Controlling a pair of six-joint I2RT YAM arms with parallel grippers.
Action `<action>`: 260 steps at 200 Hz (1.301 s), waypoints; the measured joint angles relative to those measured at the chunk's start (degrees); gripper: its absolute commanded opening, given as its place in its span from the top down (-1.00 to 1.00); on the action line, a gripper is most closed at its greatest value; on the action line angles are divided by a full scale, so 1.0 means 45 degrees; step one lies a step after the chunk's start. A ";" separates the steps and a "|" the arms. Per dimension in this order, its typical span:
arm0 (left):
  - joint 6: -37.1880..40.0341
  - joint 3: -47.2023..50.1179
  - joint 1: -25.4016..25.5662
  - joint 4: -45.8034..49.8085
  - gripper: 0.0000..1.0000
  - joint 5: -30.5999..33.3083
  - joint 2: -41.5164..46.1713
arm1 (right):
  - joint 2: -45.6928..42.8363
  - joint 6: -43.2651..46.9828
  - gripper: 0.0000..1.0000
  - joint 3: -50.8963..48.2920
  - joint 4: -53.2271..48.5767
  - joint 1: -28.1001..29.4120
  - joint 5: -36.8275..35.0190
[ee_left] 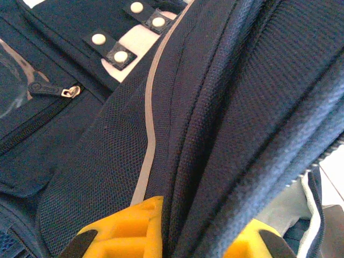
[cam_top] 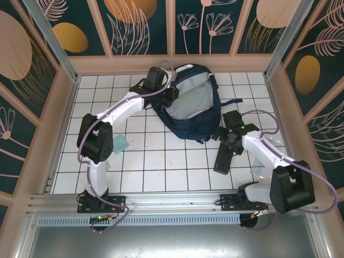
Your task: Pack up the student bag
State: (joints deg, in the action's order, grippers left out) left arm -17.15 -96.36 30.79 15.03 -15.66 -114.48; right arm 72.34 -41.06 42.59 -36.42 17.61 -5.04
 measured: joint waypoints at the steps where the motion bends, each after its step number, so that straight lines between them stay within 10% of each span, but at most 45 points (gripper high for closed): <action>1: -0.0005 0.0000 0.0000 0.0000 1.00 -0.0005 0.0000 | 0.0000 -0.0005 -0.98 -0.0019 0.0000 0.0000 -0.0005; 143: -0.0549 0.0000 -0.0243 -0.0233 1.00 -0.0525 -0.0053 | 0.0287 -0.0223 -0.25 -0.1287 0.1151 0.0112 -0.0121; 260: -0.0933 0.0107 -0.0369 -0.0403 1.00 -0.1307 -0.0053 | 0.3444 0.0918 -0.23 0.6790 0.2147 0.0112 0.1870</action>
State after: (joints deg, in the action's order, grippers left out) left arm -21.34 -95.88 29.12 13.21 -21.54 -114.72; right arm 87.83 -36.93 73.14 -26.76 18.11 3.38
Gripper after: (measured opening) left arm 0.113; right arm 0.672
